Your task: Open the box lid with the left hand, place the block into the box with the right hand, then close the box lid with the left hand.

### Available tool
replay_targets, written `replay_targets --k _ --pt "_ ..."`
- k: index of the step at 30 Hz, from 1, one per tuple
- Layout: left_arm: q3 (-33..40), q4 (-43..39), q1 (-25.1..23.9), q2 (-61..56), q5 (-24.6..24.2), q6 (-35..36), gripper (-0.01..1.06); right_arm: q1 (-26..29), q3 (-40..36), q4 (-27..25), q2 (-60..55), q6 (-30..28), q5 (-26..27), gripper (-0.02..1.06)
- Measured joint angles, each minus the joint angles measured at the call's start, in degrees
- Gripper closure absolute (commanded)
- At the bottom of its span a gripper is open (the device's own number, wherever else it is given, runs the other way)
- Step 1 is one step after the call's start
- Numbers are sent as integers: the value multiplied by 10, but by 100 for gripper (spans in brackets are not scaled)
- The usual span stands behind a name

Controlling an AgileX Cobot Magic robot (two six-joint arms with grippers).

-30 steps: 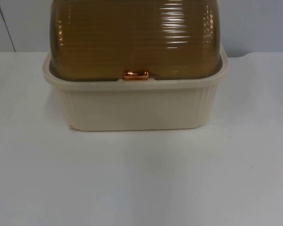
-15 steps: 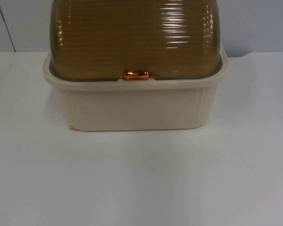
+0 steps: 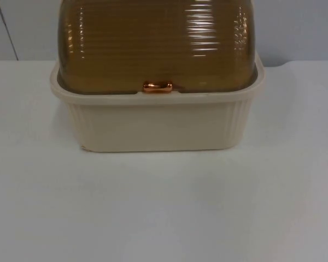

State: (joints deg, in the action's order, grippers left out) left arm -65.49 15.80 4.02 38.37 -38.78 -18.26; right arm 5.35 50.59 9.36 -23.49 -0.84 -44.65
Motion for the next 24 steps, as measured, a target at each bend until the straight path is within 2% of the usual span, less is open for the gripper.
replay_targets --k 2,3,6,8,11,15,22,24 --pt "0 -6 0 -47 -41 8 2 0 3 -62 55 -50 -23 1" --pt "0 -6 0 -47 -41 8 2 0 3 -62 55 -50 -23 1" --pt "0 -35 1 -113 -111 29 2 0 22 -134 119 -103 -73 1" --pt "0 -58 2 -164 -138 49 2 0 44 -159 142 -127 -111 1" --pt "0 -82 3 -214 -158 77 2 0 73 -181 154 -139 -134 1" --pt "-8 -120 3 -301 -213 97 2 -28 141 -259 157 -150 -145 1" --pt "-61 -129 -4 -340 -271 123 2 -74 192 -274 170 -159 -166 1" --pt "-104 -132 -25 -341 -281 130 2 -86 202 -272 178 -161 -175 1"
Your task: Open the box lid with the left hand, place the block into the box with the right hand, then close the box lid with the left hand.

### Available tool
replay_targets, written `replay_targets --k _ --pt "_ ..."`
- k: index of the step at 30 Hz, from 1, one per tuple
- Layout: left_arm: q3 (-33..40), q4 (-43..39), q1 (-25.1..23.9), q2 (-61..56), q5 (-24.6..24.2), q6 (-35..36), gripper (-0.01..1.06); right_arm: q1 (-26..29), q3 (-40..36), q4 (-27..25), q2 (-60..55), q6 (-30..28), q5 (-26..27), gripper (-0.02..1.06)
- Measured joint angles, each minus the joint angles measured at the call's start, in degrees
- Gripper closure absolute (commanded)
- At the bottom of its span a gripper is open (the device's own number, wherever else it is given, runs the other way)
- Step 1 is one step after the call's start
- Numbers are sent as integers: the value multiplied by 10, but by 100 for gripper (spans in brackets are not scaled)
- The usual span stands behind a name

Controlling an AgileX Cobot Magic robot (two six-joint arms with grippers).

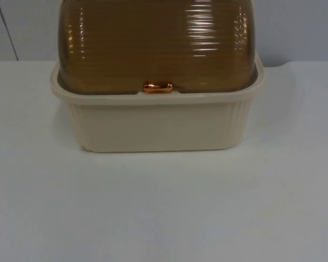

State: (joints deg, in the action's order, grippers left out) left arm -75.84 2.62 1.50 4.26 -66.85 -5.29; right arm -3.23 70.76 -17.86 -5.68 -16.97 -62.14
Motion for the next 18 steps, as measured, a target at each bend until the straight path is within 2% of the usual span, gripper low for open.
replay_targets --k 2,9,13,18 --pt "-34 4 -14 -1 -2 2 2 -11 2 9 9 -1 -20 1" --pt "-64 5 -21 -5 -12 -2 2 -22 2 39 26 2 -44 1" --pt "-69 29 -35 -28 -14 -37 2 -22 9 74 57 38 -64 1" --pt "-55 49 -30 -44 -14 -85 2 -22 20 95 57 51 -75 1"
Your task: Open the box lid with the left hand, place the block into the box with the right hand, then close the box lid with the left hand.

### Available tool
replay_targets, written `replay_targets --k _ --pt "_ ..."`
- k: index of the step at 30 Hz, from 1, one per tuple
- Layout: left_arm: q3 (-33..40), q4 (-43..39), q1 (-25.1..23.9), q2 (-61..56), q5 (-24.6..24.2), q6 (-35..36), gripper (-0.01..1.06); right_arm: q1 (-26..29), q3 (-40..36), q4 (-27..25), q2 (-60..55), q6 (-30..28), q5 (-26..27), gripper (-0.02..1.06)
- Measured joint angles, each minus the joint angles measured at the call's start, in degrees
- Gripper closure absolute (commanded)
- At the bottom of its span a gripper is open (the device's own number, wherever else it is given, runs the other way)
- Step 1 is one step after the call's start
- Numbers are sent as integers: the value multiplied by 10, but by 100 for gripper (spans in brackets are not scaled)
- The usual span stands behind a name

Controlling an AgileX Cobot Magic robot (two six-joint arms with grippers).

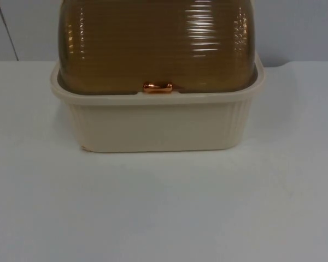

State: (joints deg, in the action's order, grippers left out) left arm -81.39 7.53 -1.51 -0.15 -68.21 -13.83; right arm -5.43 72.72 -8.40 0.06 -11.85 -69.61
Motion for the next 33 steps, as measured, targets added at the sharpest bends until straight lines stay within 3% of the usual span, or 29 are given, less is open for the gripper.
replay_targets --k 7,11,18,25,33 --pt "103 4 1 0 0 3 2 0 -23 88 0 63 3 1" --pt "169 6 1 0 0 21 2 0 -58 106 0 83 0 1" --pt "275 -1 1 1 21 54 2 0 -143 106 0 88 -1 1" --pt "402 -19 1 2 70 59 2 0 -278 100 0 89 11 1" --pt "511 -22 8 3 72 59 2 0 -394 94 -2 111 49 1"
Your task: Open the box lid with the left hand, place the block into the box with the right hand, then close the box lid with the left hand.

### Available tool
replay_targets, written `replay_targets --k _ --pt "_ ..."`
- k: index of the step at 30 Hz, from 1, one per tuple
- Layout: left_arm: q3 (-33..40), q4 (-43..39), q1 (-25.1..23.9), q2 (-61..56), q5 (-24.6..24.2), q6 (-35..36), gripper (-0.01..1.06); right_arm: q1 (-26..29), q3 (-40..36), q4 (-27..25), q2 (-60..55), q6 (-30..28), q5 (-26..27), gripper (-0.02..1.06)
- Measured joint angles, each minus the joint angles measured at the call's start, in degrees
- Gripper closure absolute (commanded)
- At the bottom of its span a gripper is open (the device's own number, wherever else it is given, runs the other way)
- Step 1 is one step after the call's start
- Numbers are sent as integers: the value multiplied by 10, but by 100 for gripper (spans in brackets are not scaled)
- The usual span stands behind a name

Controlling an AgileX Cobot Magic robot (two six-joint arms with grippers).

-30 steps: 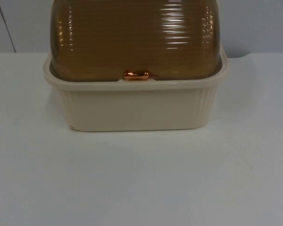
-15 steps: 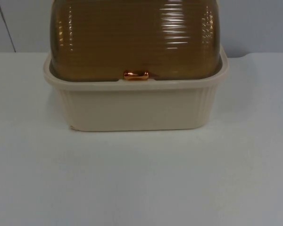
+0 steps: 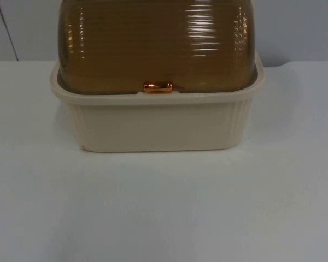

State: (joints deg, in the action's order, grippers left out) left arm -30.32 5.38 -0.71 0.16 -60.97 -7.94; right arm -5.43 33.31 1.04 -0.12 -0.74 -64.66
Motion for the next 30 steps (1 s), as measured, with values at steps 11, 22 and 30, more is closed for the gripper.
replay_targets --k 11,22,30 --pt "16 -28 7 0 -8 37 2 0 -32 -5 0 12 21 1" --pt "16 -62 7 0 -8 90 2 0 -32 -10 0 7 21 1" --pt "16 -62 7 0 -8 90 2 0 -32 -10 0 7 21 1"
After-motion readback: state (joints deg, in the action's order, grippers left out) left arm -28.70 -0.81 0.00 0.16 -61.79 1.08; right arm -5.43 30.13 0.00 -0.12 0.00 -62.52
